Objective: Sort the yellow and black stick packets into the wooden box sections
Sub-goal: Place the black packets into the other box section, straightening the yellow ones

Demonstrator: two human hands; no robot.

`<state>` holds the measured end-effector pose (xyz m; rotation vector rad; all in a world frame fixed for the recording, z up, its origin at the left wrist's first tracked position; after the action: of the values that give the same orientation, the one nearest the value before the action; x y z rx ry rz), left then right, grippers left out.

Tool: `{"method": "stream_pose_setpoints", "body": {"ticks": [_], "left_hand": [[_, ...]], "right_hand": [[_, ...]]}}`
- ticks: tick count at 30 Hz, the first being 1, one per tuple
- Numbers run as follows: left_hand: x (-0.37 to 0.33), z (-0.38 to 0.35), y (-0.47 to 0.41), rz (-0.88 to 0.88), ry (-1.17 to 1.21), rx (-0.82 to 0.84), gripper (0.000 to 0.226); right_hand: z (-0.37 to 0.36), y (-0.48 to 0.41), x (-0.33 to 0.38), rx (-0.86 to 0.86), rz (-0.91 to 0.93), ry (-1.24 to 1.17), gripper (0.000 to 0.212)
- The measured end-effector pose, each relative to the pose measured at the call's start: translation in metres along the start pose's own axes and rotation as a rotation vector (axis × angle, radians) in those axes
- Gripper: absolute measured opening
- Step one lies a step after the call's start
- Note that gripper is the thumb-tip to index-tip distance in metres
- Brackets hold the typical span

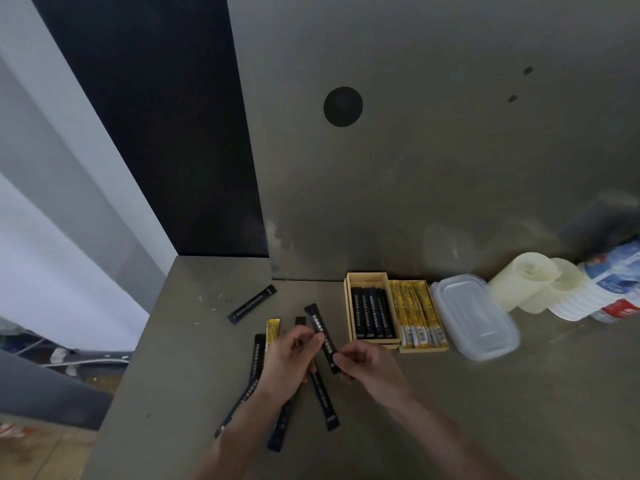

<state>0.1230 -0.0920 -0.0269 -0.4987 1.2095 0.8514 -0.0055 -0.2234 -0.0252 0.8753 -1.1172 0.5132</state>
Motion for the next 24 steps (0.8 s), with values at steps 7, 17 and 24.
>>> {"method": "stream_pose_setpoints", "body": {"ticks": [7, 17, 24], "left_hand": [[-0.002, 0.001, -0.001, -0.097, -0.052, 0.059, 0.01], [0.038, 0.039, -0.003, 0.037, -0.436, -0.31, 0.012], [0.078, 0.048, -0.008, 0.031, -0.601, -0.277, 0.044]], "right_hand": [[-0.003, -0.002, 0.006, -0.016, 0.118, 0.053, 0.003], [0.007, -0.006, 0.001, -0.13, 0.032, -0.088, 0.018], [0.014, -0.01, -0.004, -0.16, -0.01, -0.132, 0.028]]}}
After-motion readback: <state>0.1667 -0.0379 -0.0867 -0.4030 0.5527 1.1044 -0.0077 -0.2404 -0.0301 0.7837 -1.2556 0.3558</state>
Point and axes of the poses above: each hand's wrist, its own y-axis away from the middle knuckle, its own z-axis out of the back of the hand, x = y × z, the point moved 1 cm from there along -y, towards the middle knuckle, and after that the axes turned 8 degrees about -x, right-handed, at the moved point
